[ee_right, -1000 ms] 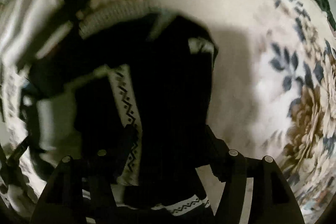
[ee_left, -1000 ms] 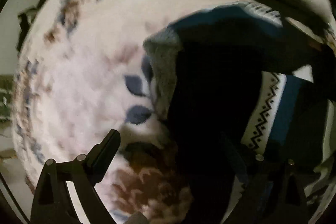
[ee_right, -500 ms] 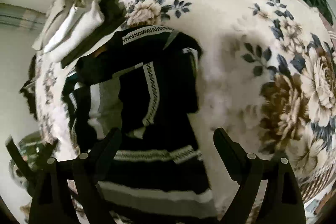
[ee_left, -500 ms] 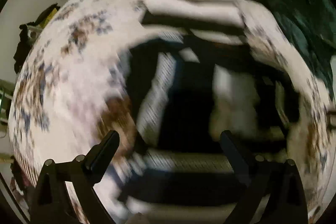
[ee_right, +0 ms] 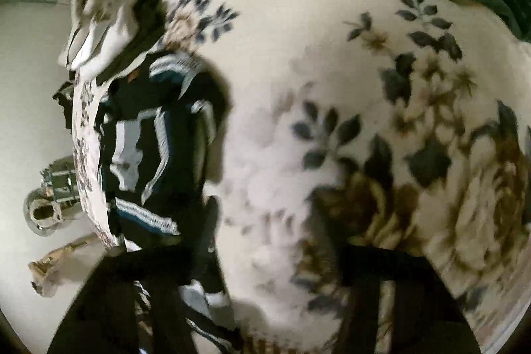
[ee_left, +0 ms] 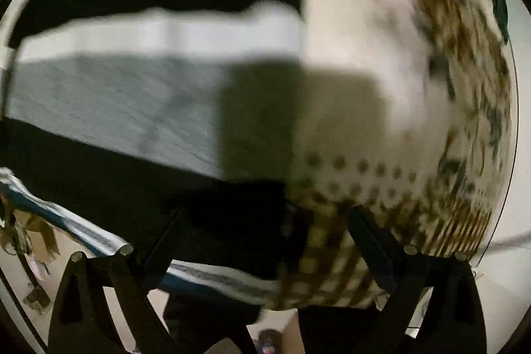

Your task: Fold small clothes

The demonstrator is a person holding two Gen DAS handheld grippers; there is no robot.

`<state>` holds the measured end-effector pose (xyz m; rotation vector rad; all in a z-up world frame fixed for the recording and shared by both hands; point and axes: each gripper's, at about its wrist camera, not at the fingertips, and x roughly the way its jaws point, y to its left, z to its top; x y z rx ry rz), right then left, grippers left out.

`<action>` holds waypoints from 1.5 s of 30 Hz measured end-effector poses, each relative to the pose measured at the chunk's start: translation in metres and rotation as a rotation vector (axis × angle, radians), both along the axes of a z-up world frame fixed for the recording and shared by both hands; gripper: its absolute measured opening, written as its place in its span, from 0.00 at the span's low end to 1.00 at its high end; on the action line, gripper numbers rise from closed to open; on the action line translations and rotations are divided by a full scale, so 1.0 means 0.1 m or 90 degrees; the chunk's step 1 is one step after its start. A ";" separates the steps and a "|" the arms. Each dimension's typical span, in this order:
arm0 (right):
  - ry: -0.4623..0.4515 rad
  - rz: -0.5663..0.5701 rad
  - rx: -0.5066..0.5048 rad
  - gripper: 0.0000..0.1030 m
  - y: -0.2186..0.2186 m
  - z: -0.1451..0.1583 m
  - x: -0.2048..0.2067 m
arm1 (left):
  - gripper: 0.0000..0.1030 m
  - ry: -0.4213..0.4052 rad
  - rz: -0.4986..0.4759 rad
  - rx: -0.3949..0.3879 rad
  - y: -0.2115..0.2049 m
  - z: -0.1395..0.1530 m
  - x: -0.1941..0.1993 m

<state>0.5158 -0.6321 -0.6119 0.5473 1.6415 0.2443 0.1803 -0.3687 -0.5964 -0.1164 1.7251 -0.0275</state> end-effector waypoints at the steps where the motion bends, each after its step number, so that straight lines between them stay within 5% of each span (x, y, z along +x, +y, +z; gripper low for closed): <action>1: 0.003 -0.007 0.022 0.49 -0.02 -0.08 0.09 | 0.95 0.001 -0.006 0.008 -0.05 -0.07 -0.02; 6: 0.037 -0.041 0.120 0.52 0.14 -0.56 0.58 | 0.95 -0.035 -0.030 0.072 -0.17 -0.34 0.00; 7: 0.044 -0.042 0.128 0.59 0.21 -0.64 0.66 | 0.93 -0.044 -0.032 0.076 -0.19 -0.34 0.01; 10: 0.085 -0.054 0.160 0.62 0.48 -1.01 0.89 | 0.61 -0.084 -0.051 0.093 -0.22 -0.27 0.05; 12: 0.109 -0.065 0.163 0.62 0.63 -1.21 0.98 | 0.08 -0.110 -0.065 0.101 -0.21 -0.19 0.08; 13: 0.114 -0.073 0.167 0.62 0.67 -1.25 1.00 | 0.04 -0.119 -0.066 0.108 -0.19 -0.13 0.10; 15: 0.097 -0.082 0.176 0.53 0.75 -1.21 1.05 | 0.04 -0.130 -0.049 0.095 -0.08 -0.01 0.12; 16: 0.087 -0.070 0.171 0.12 0.80 -1.14 1.08 | 0.04 -0.135 -0.040 0.090 -0.02 0.04 0.12; 17: 0.083 -0.063 0.157 0.03 0.82 -1.10 1.09 | 0.03 -0.146 -0.028 0.085 0.07 0.14 0.13; 30: -0.035 0.079 0.093 0.03 1.92 0.30 1.49 | 0.03 -0.260 0.168 0.085 1.67 1.39 -0.04; 36: -0.061 0.123 0.064 0.03 2.86 0.64 1.67 | 0.03 -0.257 0.249 0.091 2.67 1.23 -0.09; 45: -0.070 0.190 -0.022 0.02 4.86 0.40 2.14 | 0.03 -0.228 0.345 0.048 3.77 0.80 -0.19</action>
